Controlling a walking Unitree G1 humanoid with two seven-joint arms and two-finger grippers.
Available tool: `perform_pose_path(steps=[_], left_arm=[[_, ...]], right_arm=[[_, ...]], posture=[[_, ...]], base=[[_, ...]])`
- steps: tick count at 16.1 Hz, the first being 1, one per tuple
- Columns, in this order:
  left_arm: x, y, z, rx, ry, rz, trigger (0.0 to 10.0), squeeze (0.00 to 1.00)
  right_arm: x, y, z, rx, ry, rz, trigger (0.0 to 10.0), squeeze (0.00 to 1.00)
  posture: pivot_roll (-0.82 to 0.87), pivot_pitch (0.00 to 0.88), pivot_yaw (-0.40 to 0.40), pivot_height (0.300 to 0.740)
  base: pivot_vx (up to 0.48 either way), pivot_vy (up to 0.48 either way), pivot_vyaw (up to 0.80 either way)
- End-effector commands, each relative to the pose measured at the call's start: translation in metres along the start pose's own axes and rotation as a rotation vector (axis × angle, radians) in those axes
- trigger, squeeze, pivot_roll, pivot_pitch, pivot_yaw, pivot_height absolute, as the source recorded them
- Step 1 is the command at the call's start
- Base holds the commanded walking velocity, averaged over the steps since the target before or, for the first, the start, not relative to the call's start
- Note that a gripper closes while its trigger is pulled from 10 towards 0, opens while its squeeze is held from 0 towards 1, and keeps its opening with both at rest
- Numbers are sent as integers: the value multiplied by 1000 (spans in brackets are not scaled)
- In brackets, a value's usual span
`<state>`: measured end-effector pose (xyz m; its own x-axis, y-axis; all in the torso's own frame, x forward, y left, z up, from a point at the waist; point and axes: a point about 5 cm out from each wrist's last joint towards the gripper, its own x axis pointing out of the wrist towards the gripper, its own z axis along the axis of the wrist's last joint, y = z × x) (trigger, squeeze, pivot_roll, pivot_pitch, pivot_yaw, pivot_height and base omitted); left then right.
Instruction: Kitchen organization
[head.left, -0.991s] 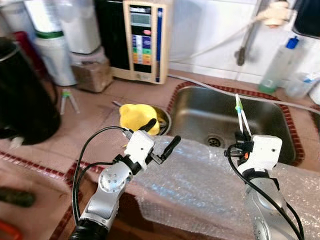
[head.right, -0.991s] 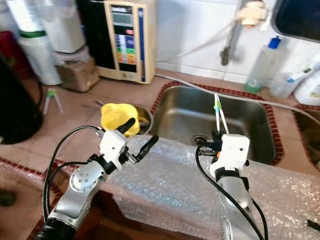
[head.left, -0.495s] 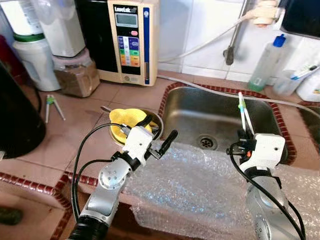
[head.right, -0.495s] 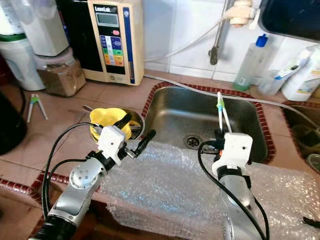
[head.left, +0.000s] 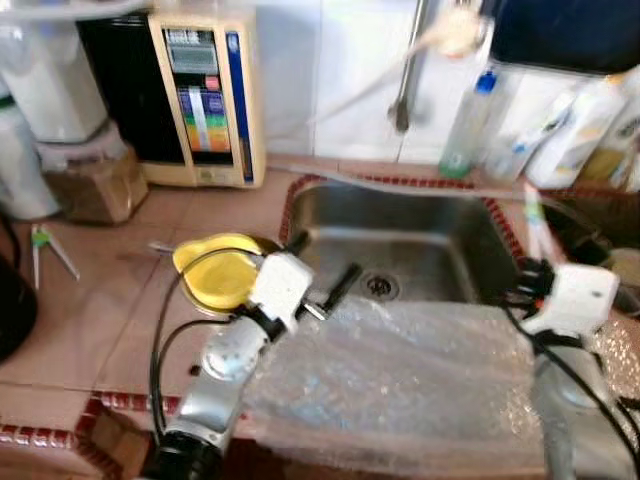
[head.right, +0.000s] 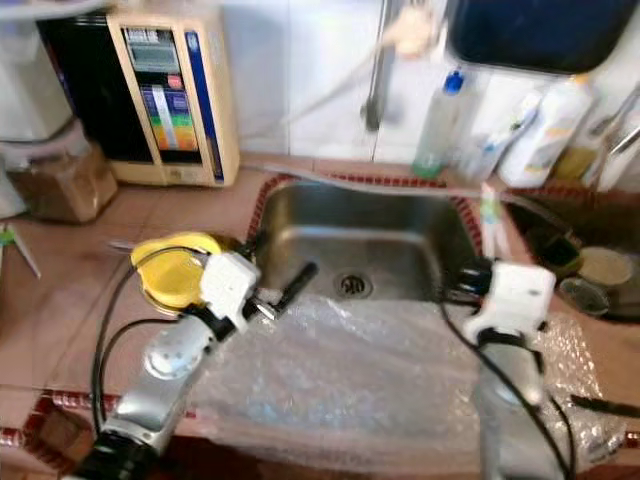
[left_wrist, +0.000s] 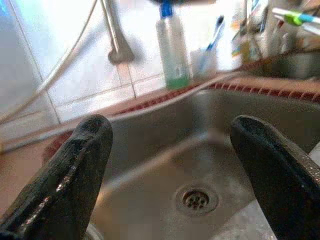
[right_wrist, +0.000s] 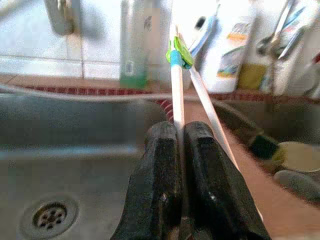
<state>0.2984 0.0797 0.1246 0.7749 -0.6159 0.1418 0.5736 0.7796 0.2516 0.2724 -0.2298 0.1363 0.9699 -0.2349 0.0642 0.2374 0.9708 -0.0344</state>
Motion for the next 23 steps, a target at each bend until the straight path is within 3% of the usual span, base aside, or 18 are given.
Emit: perform_pose_path(steps=[1,2,5,8,10,13,14,15,16,20,21,23], left_arm=[[0,7,3,-7,4,-1,10000,0],[2,8,6,-8,0,-23,10000,0],[5,12,13,10,-4,-61,10000,0],[0,16,10,36,15,-44,10000,0],[-4,18,9,50,24,-7,10000,0],[-10,10,11,35,24,-78,10000,0],[-13,8,14,51,28,-120,10000,0],[-15,9,15,56,39,-135,10000,0],[-17,10,16,60,48,-151,10000,0],[-22,16,15,85,68,-151,10000,0],[-22,18,15,90,71,-135,10000,0],[-21,17,15,99,59,-103,10000,0]], right_arm=[[11,0,2,18,4,12,3451,0],[20,1,4,23,7,36,10000,0],[44,8,8,33,40,99,10000,0],[65,29,18,85,34,162,10000,0],[74,44,16,128,77,225,10000,0],[80,67,6,167,154,352,10000,0],[81,75,2,220,174,390,10000,271],[81,80,-3,235,196,407,10000,447],[81,85,-4,294,200,415,10000,1000],[77,92,-10,392,203,375,10000,1000],[73,94,-16,451,205,368,10000,1000],[62,93,-27,467,211,349,10000,1000]], posture=[[48,0,-13,740],[54,0,-12,740],[66,0,-4,740],[74,0,7,740],[88,0,10,740],[117,0,3,740],[127,0,4,740],[142,0,8,740],[148,0,10,740],[152,0,26,740],[148,0,29,740],[117,0,39,740]], base=[[0,0,0],[0,0,0],[0,0,0],[0,0,0],[0,0,0],[0,0,0],[0,0,0],[0,0,0],[0,0,0],[0,0,0],[0,0,0],[0,0,0]])
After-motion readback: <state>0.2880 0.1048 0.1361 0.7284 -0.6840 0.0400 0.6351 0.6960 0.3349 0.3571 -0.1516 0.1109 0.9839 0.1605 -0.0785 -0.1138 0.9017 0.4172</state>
